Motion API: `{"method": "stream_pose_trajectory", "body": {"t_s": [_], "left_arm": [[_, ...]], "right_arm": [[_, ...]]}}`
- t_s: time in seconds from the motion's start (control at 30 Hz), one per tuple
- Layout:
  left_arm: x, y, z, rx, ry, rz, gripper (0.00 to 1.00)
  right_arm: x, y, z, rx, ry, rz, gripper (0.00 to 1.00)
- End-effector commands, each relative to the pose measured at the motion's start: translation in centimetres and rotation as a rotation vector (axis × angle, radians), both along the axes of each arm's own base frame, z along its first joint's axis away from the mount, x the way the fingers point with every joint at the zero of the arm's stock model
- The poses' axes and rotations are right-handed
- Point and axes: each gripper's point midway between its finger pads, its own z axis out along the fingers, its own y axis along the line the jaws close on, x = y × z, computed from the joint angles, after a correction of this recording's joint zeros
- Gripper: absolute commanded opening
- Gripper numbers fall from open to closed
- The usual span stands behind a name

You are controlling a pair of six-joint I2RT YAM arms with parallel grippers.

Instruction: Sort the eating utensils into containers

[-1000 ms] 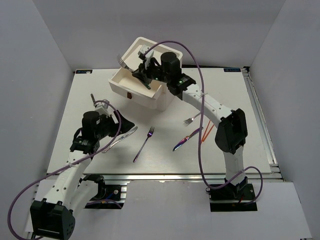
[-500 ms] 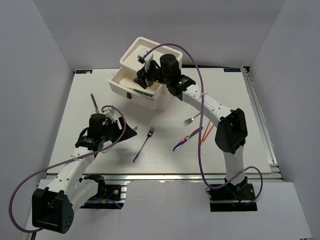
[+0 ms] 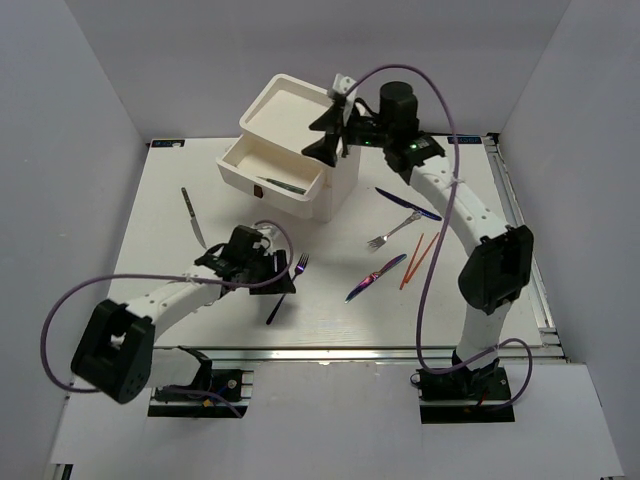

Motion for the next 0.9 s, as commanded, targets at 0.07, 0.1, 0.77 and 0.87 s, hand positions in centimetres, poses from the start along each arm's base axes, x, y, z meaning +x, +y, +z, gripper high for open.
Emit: {"method": "stream_pose_trajectory", "body": {"t_s": [0.07,0.1,0.77,0.87], "left_arm": [[3.1,-1.0,-1.6,0.215,-0.060,-0.035,0.67],[3.8,-0.9,-2.0,0.258,-0.073,-0.030,0.67],[4.2,-0.3,-7.5,0.532,-0.006,-0.110,0.30],[3.2,0.5,-7.7,0.549,0.003,-0.101,0.28]], "right_arm": [[-0.4,-4.2,1.6,0.025,-0.017,-0.002,0.72],[-0.3,-4.8,1.5,0.019,-0.009,-0.012,0.72],[1.6,-9.1,-0.8,-0.025,0.033,-0.117,0.72],[1.9,-9.3,-1.1,-0.027,0.040,-0.122,0.72]]}}
